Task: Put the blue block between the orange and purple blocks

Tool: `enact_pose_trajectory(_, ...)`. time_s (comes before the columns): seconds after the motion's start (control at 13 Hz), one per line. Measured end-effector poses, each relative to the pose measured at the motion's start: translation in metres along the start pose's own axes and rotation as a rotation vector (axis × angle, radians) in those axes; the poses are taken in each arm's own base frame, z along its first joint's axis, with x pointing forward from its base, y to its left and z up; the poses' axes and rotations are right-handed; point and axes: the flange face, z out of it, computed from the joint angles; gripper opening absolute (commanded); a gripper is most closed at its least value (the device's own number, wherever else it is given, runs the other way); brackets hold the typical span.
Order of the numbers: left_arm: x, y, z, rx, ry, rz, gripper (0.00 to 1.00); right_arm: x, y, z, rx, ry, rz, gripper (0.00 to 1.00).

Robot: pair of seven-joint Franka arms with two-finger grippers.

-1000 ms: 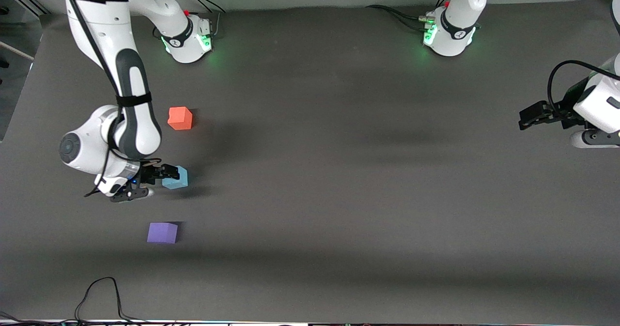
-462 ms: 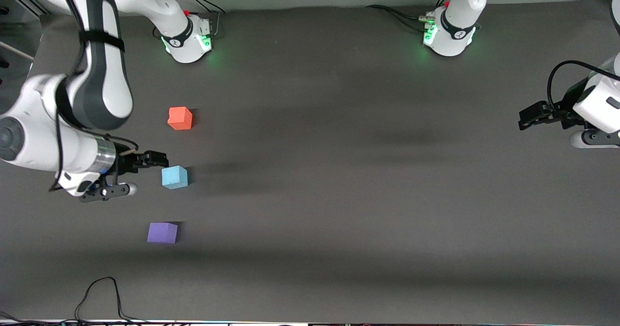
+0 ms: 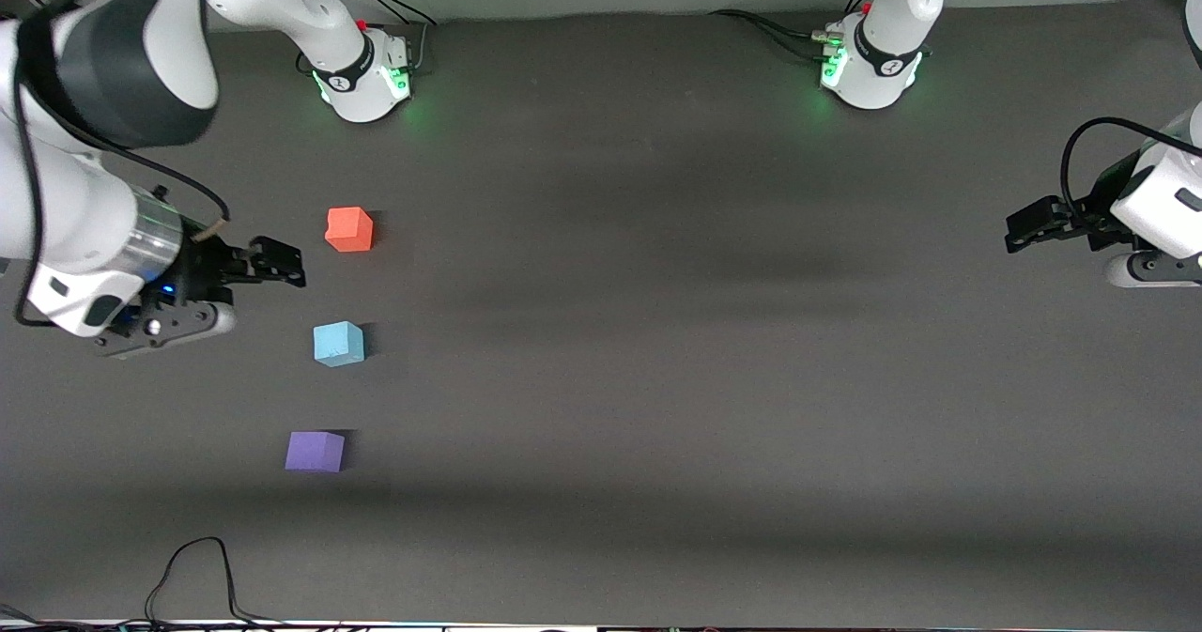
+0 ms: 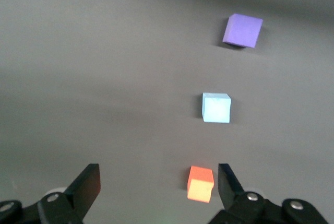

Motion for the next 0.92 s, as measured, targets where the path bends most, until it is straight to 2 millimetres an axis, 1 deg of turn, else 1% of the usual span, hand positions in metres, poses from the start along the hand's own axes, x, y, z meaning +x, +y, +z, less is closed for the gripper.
enact_pose_trajectory(0.23, 0.000, 0.000, 0.000, 0.000, 0.000, 0.000, 1.00, -0.012, 0.025, -0.024, -0.001, -0.030, 0.000, 1.00)
enact_pose_trajectory(0.38, 0.000, 0.000, 0.000, 0.000, 0.000, 0.001, 1.00, -0.022, 0.032, -0.040, -0.021, -0.020, -0.021, 1.00)
enact_pose_trajectory(0.46, 0.000, 0.000, 0.000, 0.000, 0.000, 0.001, 1.00, -0.025, 0.036, -0.044, -0.013, -0.013, -0.026, 1.00)
enact_pose_trajectory(0.54, 0.000, 0.000, 0.000, 0.000, 0.000, 0.000, 1.00, -0.027, 0.042, -0.044, -0.004, -0.007, -0.021, 1.00)
enact_pose_trajectory(0.69, 0.000, 0.000, 0.000, 0.000, 0.000, 0.001, 1.00, -0.031, 0.054, -0.033, -0.013, 0.019, -0.008, 1.00)
enact_pose_trajectory(0.92, 0.000, 0.000, 0.000, 0.000, 0.000, 0.001, 1.00, -0.049, 0.056, -0.010, -0.008, 0.021, -0.013, 1.00)
